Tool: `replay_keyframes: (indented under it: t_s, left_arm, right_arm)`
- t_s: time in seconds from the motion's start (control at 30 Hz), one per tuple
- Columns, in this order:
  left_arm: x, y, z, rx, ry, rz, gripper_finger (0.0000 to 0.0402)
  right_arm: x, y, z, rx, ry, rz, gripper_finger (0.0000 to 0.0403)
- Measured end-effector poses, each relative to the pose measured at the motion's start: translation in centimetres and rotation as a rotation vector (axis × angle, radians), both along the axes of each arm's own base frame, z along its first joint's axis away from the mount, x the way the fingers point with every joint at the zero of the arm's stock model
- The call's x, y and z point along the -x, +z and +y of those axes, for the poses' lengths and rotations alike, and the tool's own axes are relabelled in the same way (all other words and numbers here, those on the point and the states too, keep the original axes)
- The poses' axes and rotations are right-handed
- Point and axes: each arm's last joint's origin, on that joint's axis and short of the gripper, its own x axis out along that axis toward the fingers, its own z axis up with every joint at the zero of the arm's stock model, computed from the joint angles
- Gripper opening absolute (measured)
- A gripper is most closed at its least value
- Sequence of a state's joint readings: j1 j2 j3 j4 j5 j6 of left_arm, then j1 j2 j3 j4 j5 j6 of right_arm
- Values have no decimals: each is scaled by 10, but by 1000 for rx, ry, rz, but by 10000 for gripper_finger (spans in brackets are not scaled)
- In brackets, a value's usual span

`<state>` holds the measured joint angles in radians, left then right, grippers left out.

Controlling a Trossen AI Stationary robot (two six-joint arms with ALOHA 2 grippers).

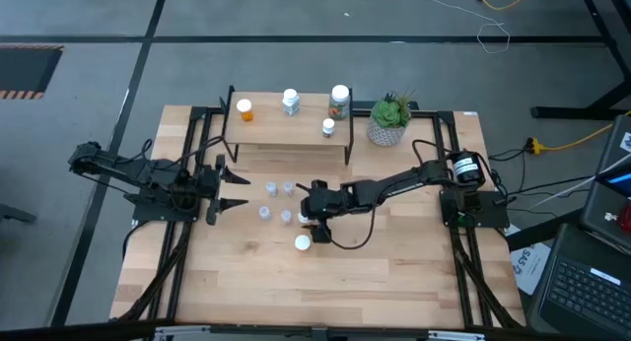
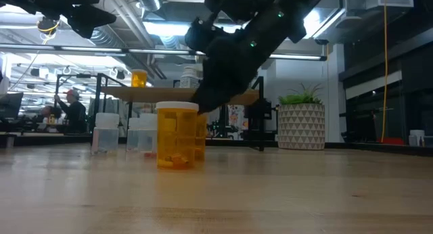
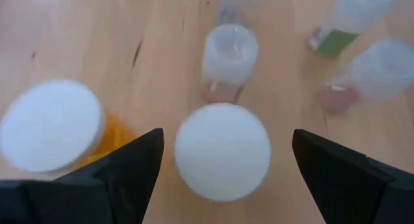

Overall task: Pick and place medicine bottles onto shelf by color
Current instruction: Put the orange pill bottle on the shelf

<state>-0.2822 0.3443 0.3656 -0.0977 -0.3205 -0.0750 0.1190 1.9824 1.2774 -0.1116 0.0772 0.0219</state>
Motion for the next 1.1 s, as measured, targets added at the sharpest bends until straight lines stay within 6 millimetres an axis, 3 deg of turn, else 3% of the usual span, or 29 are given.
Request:
replay_keyframes:
  t_s: [0.8, 1.1]
  left_arm:
    - [0, -3, 0, -8, 0, 28, 243]
    - [0, -3, 0, -8, 0, 28, 243]
  right_arm:
    - [-2, -9, -2, 13, -78, 7, 341]
    - [-2, -9, -2, -9, -102, 9, 292]
